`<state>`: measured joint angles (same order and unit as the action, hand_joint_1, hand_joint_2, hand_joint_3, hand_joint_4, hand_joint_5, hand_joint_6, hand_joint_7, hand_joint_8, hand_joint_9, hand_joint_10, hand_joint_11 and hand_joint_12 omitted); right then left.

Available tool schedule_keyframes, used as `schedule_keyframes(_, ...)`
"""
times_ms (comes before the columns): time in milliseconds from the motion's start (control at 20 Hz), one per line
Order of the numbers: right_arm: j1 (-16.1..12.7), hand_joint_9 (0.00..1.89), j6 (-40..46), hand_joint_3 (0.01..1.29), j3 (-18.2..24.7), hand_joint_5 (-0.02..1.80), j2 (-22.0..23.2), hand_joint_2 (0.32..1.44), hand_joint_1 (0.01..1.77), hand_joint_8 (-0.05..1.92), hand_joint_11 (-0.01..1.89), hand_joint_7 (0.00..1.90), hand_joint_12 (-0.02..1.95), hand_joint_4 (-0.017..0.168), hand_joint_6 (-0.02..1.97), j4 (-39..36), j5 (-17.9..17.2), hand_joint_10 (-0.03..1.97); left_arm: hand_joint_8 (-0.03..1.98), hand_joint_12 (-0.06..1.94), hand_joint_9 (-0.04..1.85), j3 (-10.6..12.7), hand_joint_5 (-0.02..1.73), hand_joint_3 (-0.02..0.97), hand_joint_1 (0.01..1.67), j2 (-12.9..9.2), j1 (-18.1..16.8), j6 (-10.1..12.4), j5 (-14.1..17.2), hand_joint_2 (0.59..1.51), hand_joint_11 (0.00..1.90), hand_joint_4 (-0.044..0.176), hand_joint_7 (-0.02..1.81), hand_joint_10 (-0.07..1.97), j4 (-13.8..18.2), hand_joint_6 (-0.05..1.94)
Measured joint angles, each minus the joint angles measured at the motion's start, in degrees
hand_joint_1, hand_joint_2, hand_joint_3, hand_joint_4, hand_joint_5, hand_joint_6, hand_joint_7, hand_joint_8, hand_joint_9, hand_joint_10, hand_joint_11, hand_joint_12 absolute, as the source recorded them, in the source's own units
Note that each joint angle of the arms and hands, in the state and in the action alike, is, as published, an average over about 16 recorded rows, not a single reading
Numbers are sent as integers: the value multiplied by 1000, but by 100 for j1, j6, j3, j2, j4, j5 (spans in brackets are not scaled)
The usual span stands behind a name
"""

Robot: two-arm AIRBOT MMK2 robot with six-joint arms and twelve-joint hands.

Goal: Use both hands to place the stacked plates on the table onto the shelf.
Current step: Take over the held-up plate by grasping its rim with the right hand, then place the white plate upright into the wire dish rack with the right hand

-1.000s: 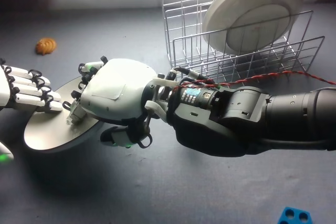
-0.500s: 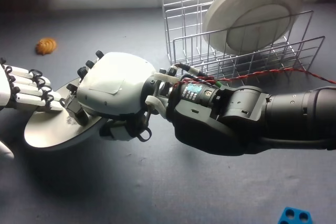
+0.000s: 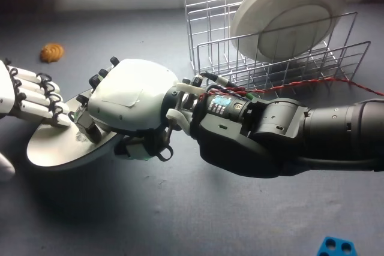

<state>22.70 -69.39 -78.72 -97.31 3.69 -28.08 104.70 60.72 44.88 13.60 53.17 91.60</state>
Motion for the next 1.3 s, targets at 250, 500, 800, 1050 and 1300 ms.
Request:
schedule_keyframes(250,0,1008,0,12,1,849,27,1012,1243,748,645,919,1211,6,789,2,2,601,0,145,88,87,90,18,15,-6,-281,0,-47,1057,17,1,97,10,31,7)
schedule_keyframes(500,-16,969,-1,12,52,851,116,1011,1252,753,643,919,1218,6,807,5,26,805,6,147,83,186,88,18,15,-19,-499,1,-108,1056,17,0,108,8,15,10)
schedule_keyframes(800,-56,927,-8,12,253,859,326,1011,1267,774,639,923,1223,5,838,-27,89,1047,7,127,80,286,84,19,14,-29,-651,2,-126,1054,18,0,103,8,0,10)
schedule_keyframes(1050,-106,931,-26,12,555,878,571,1011,1281,802,637,940,1228,4,872,-96,147,1045,7,112,79,352,80,19,14,-28,-675,3,-128,1054,18,0,100,8,-6,10)
schedule_keyframes(1300,-195,951,-58,12,903,912,836,1012,1295,815,649,976,1223,3,892,-174,212,1061,7,110,81,401,77,19,14,-28,-660,3,-130,1058,18,0,96,8,-4,11)
